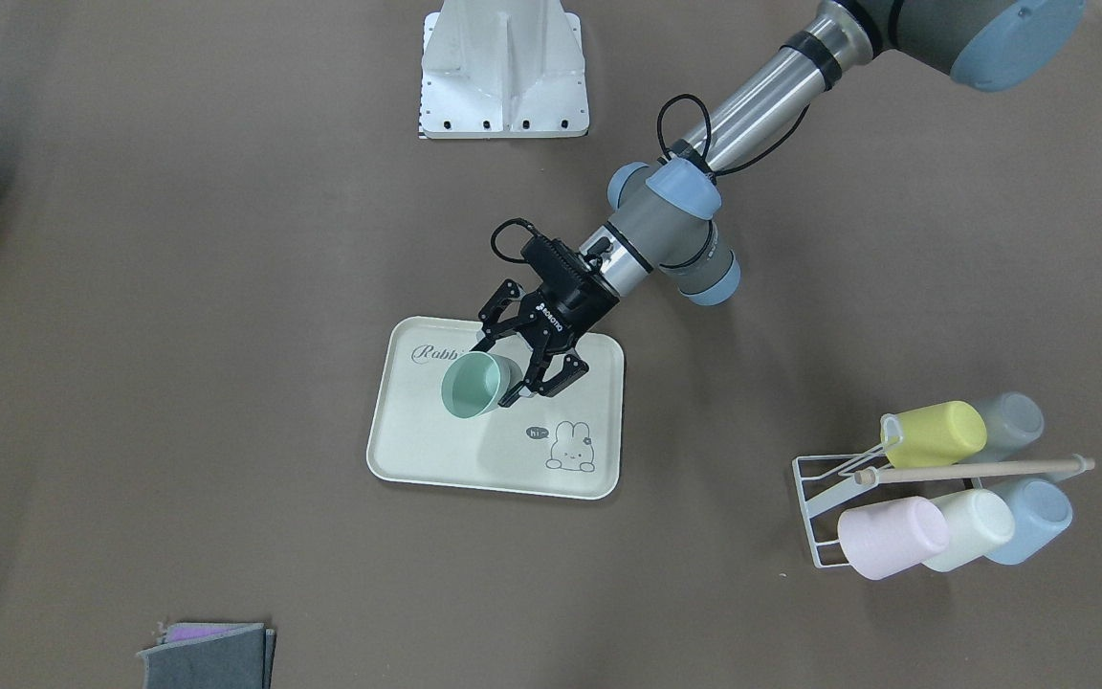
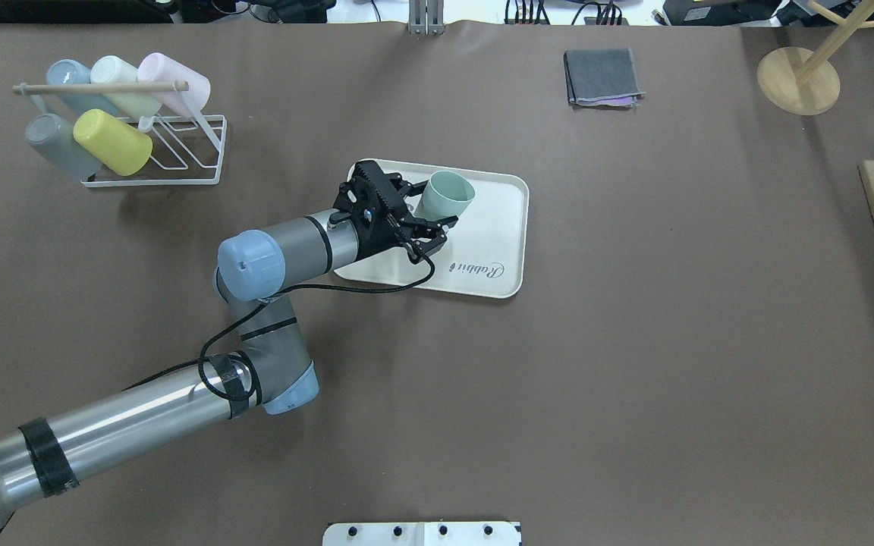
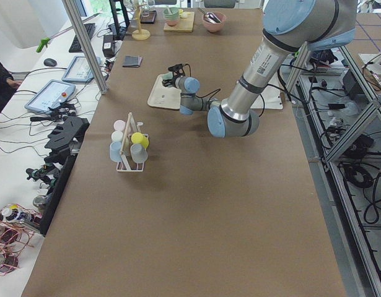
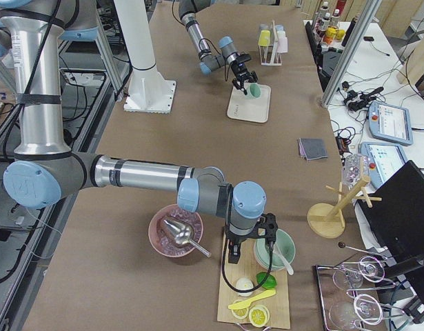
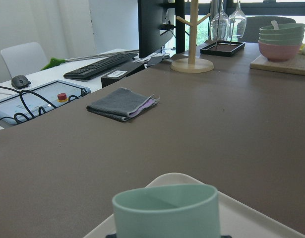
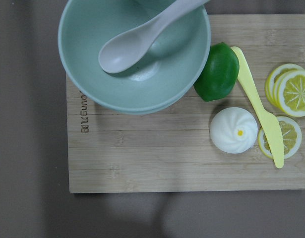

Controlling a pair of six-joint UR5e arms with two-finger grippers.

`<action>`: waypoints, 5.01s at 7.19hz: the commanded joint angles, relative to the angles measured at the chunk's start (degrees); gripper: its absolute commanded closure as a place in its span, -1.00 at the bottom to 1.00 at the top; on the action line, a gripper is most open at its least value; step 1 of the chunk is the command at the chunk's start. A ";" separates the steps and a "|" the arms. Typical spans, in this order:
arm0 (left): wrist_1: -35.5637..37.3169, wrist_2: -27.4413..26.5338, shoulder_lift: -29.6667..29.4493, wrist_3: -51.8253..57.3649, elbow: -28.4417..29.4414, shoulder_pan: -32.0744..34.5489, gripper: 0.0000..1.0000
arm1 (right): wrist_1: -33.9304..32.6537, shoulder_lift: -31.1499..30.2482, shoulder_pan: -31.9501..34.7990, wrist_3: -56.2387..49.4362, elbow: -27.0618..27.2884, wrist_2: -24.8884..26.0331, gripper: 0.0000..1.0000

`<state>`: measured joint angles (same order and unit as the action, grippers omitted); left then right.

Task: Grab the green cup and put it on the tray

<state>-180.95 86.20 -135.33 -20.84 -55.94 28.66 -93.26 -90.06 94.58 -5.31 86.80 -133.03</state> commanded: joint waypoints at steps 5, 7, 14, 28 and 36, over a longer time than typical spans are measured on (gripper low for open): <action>-0.64 -2.09 0.06 2.53 1.01 -0.27 0.04 | 4.32 0.86 -0.62 -0.14 -4.00 0.14 -1.00; -0.72 -3.85 0.59 4.75 0.83 -0.36 -0.31 | 4.32 1.12 -0.62 -0.14 -3.74 1.18 -1.00; -0.72 -4.03 0.85 5.28 0.13 -0.18 -0.57 | 4.32 3.75 -1.15 -0.05 -3.91 2.15 -1.00; -0.55 -3.32 0.85 2.14 -6.52 0.69 -0.95 | 4.32 3.93 -2.29 -0.05 -3.56 2.60 -1.00; 67.53 11.78 6.17 1.77 -40.02 25.49 -0.96 | 4.32 4.02 -2.29 0.03 -3.83 2.60 -1.00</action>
<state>-120.91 89.01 -134.16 -18.91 -92.63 46.07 -88.95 -86.13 92.29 -5.34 82.98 -130.46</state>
